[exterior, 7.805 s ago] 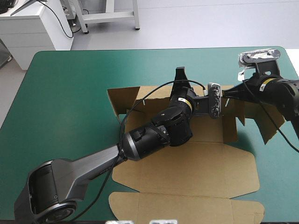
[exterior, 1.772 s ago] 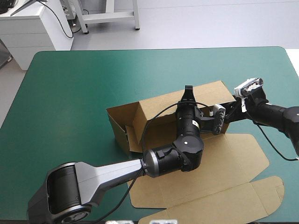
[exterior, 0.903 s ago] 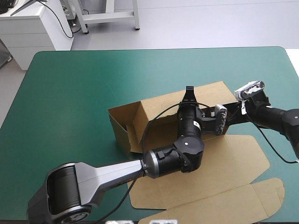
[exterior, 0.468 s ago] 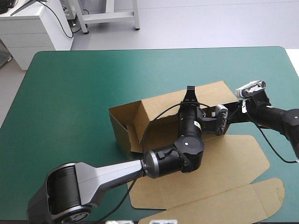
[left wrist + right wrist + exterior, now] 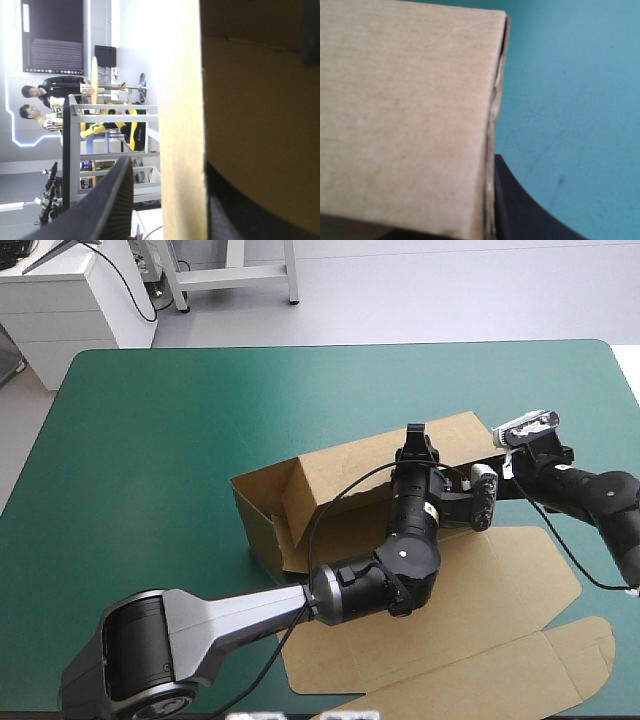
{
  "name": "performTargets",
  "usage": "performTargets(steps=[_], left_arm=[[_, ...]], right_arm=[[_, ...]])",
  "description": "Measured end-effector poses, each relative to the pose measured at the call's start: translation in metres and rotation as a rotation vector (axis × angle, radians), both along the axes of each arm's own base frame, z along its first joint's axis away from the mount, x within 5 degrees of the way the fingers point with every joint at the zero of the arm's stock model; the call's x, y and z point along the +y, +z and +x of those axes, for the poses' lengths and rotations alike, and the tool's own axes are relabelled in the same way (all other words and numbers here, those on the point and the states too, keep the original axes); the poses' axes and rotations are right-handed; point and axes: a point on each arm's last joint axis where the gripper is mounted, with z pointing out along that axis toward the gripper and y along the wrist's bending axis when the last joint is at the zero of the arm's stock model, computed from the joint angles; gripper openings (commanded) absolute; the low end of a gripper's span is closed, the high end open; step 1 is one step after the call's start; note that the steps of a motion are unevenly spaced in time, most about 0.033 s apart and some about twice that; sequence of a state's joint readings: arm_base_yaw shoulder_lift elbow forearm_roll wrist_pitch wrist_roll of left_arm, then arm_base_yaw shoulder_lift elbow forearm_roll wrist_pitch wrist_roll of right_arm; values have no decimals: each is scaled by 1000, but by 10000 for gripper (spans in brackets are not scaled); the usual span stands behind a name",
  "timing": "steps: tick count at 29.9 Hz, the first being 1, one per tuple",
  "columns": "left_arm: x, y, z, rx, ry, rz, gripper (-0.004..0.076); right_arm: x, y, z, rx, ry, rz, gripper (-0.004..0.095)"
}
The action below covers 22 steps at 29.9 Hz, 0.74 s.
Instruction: Fold the box
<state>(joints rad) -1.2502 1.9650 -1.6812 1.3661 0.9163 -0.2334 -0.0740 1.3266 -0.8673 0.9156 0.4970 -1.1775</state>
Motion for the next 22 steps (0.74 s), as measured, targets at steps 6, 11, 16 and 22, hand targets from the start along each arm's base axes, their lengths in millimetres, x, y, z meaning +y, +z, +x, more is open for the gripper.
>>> performTargets(steps=[6, 11, 16, 22], left_arm=[[-11, 4, -20, -49, -51, -17, 260], [-22, 6, -46, -69, -113, -15, 259], [-27, 7, -72, -90, -125, -3, 217], [-22, 18, -84, -127, -94, -8, -3]], right_arm=[[4, 2, 2, -19, -60, -3, 7], [4, 2, 3, -19, -70, 3, 7], [4, 2, 3, -16, -85, 14, 7], [4, 2, 3, -14, -92, 17, 7]])
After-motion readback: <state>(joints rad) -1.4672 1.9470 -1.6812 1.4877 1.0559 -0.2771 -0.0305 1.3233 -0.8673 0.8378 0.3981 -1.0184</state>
